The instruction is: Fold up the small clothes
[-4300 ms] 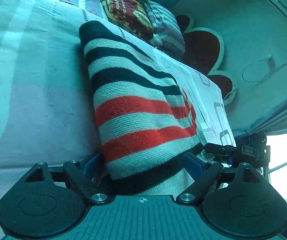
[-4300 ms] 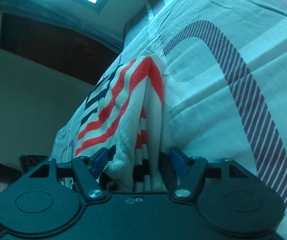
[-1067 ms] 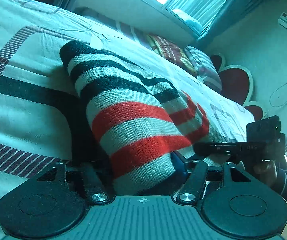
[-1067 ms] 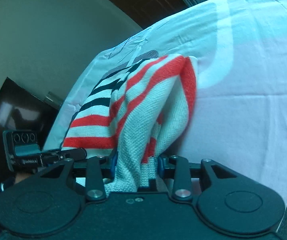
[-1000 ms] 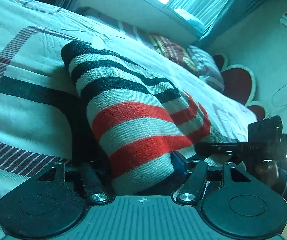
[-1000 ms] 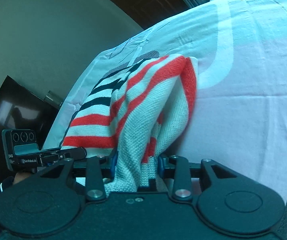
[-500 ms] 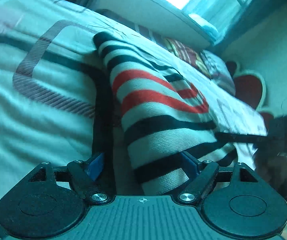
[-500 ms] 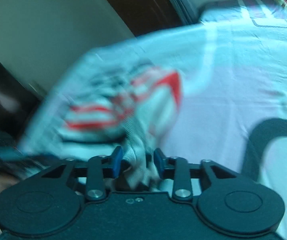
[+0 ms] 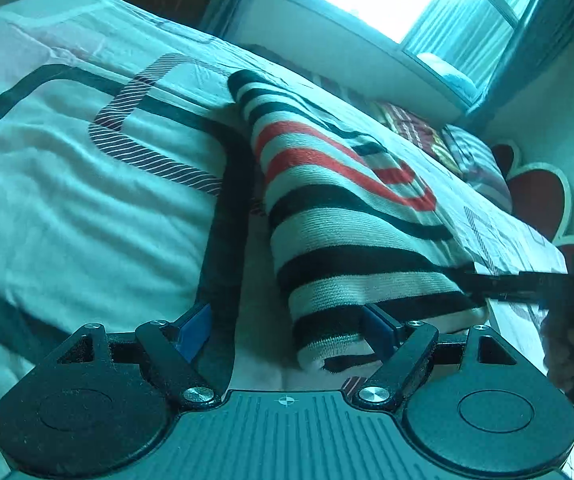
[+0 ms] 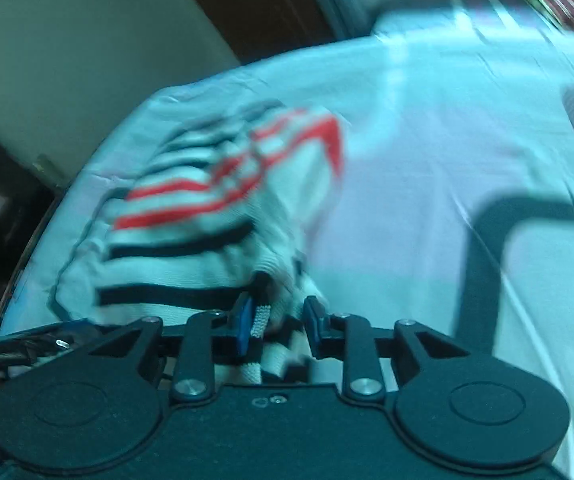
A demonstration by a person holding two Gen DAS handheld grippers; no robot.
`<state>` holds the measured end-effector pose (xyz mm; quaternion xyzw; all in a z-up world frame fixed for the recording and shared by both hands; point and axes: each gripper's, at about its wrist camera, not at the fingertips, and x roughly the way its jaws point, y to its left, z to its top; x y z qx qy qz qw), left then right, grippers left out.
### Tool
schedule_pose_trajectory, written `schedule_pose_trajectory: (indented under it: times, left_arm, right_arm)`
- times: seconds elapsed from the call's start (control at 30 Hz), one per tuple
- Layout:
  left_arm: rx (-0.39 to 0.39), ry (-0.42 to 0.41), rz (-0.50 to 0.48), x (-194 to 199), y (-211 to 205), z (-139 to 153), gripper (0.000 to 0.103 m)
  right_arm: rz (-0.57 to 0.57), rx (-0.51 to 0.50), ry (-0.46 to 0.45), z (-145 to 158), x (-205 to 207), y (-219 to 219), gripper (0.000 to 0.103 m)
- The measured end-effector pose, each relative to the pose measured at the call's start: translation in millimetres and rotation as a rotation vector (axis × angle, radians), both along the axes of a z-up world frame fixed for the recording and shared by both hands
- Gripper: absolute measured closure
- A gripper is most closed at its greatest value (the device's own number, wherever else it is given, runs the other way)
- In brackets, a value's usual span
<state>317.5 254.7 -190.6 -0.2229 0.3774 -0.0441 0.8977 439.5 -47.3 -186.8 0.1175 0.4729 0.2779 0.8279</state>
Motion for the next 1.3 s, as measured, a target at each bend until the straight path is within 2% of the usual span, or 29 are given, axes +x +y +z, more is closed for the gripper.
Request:
schedule_pose_trajectory:
  times: [0.07,0.2,0.23,0.3,0.33,0.47,0.53,0.57,0.6,0.83,0.97,1.1,1.3]
  left_arm:
    - [0.029,0.002,0.010,-5.2,-2.5,0.6,0.022]
    - [0.105,0.004,0.037,-26.2,-6.3,12.8,0.022]
    - [0.140,0.005,0.045,-33.7,-6.4,17.0,0.022]
    - [0.168,-0.001,0.055,-52.4,-7.2,24.7,0.022]
    - [0.175,-0.012,0.064,-64.1,-7.3,28.8,0.022]
    - [0.224,-0.041,0.093,-109.0,-21.0,46.5,0.020]
    - [0.243,-0.060,0.113,-130.4,-32.1,58.2,0.004]
    - [0.255,-0.078,0.120,-141.2,-40.0,65.5,0.002]
    - [0.263,-0.096,0.117,-150.2,-47.7,71.6,0.000]
    - [0.348,-0.201,0.062,-212.4,-115.5,124.5,0.000]
    - [0.350,-0.259,0.075,-238.4,-140.8,149.7,0.000]
    - [0.393,-0.298,0.097,-258.7,-157.9,162.9,0.000]
    - [0.405,-0.315,0.105,-277.6,-163.2,171.7,0.000]
  right_arm:
    - [-0.030,0.026,0.006,-4.3,-4.6,-7.8,0.071]
    - [-0.088,-0.004,-0.013,1.3,-15.7,-11.9,0.068]
    - [-0.104,-0.027,-0.021,2.6,-18.6,-12.6,0.069]
    - [-0.167,-0.126,-0.025,6.5,-30.3,-20.2,0.077]
    - [-0.165,-0.126,-0.042,10.6,-38.8,-26.5,0.077]
    - [-0.144,-0.099,-0.147,45.6,-92.8,-36.1,0.066]
    - [-0.107,-0.097,-0.219,67.9,-129.5,-30.9,0.058]
    - [-0.096,-0.111,-0.262,77.9,-148.4,-27.3,0.045]
    - [-0.088,-0.122,-0.306,88.5,-167.3,-24.0,0.037]
    - [-0.098,-0.207,-0.423,129.9,-261.4,-9.0,0.025]
    - [-0.120,-0.282,-0.467,142.8,-301.5,-3.5,0.023]
    - [-0.141,-0.284,-0.528,157.5,-324.7,-2.1,0.021]
    - [-0.143,-0.287,-0.578,169.8,-340.6,-5.6,0.021]
